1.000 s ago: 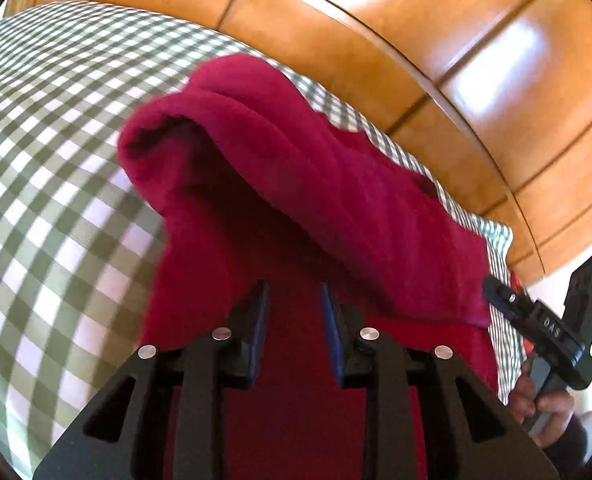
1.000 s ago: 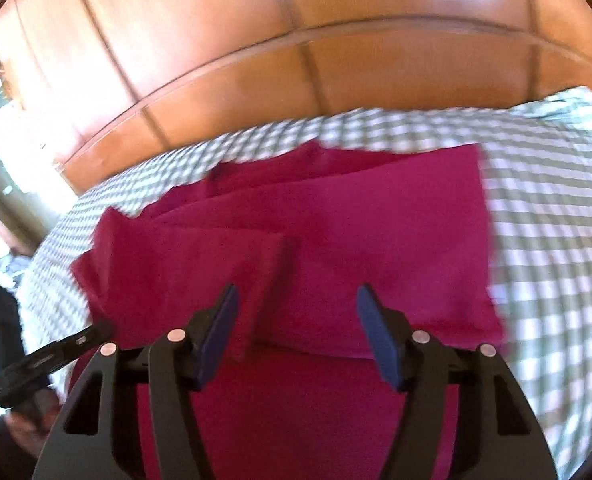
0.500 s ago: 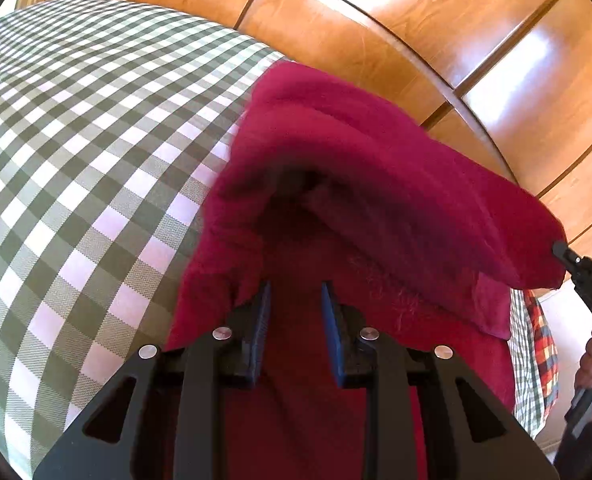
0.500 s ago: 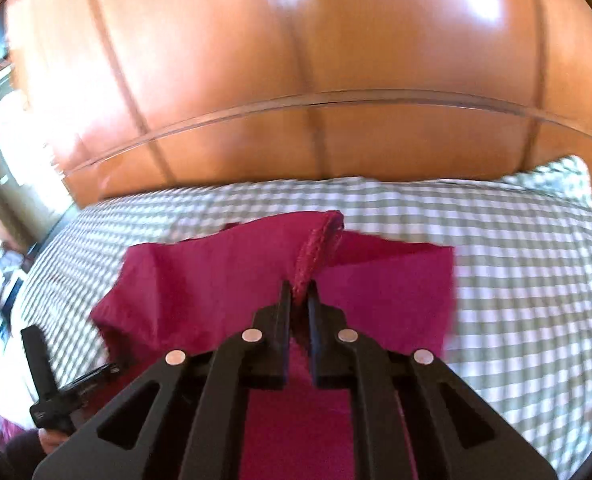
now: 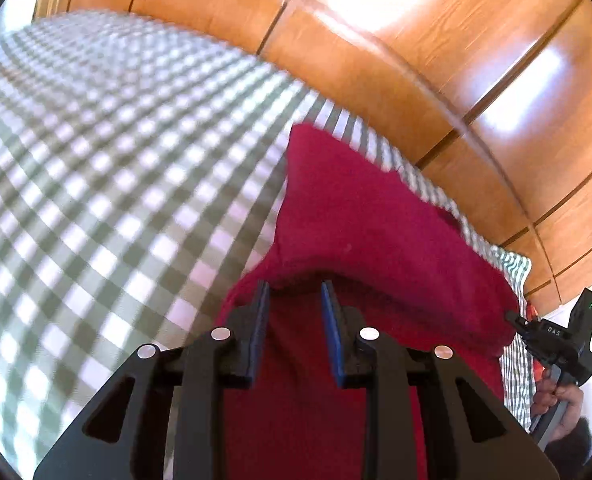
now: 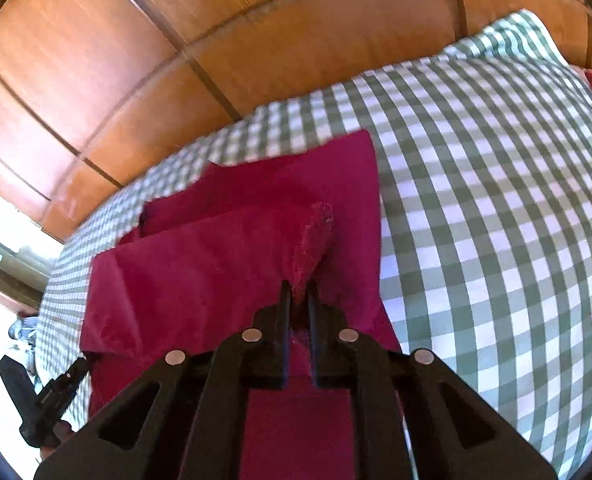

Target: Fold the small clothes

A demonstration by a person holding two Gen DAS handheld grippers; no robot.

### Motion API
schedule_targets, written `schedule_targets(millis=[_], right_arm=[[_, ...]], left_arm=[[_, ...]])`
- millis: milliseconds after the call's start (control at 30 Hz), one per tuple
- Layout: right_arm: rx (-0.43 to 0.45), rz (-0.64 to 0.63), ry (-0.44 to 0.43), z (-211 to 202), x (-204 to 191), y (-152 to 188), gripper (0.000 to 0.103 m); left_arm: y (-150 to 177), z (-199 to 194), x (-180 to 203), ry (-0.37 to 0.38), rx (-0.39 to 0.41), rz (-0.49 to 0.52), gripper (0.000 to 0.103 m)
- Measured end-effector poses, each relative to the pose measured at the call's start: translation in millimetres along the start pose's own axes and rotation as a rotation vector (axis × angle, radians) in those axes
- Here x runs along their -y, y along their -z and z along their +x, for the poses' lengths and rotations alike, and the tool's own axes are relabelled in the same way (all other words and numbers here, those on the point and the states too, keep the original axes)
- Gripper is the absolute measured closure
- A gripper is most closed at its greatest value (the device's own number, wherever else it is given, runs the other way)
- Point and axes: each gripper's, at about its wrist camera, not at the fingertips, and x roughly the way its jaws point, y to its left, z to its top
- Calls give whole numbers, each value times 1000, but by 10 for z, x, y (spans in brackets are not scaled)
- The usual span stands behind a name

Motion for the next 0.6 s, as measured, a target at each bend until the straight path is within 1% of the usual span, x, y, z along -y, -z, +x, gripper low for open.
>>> schedule_targets(millis=[67, 133, 167, 233, 300, 333, 433, 467, 500, 567, 600], right_arm=[[-17, -8, 32, 36, 42, 7, 96], [-30, -9, 63, 58, 98, 23, 94], [-21, -3, 77, 43, 131, 43, 88], [9, 5, 75, -50, 140, 80, 82], [74, -26, 111, -220, 56, 127, 58], [94, -45, 116, -289, 4, 151, 54], [126, -147, 97, -376, -289, 194, 50], [129, -180, 97, -363, -382, 199, 44], [129, -222, 114, -318, -491, 209, 39], [120, -265, 151, -184, -614, 235, 37], [107, -272, 166, -90, -622, 250, 36]], left_arm=[[-34, -84, 50, 19, 27, 16, 78], [-67, -110, 153, 24, 41, 51, 78], [-76, -106, 220, 18, 44, 78, 78], [-84, -101, 301, 14, 48, 110, 78], [-99, -79, 376, 16, 48, 136, 78], [-104, -59, 411, 13, 48, 148, 78], [-157, 53, 537, 1, 42, 178, 78], [-173, 97, 584, 1, 42, 192, 78], [-174, 138, 612, -9, 39, 208, 78], [-153, 296, 643, -63, 17, 234, 78], [-127, 380, 630, -72, -10, 241, 78]])
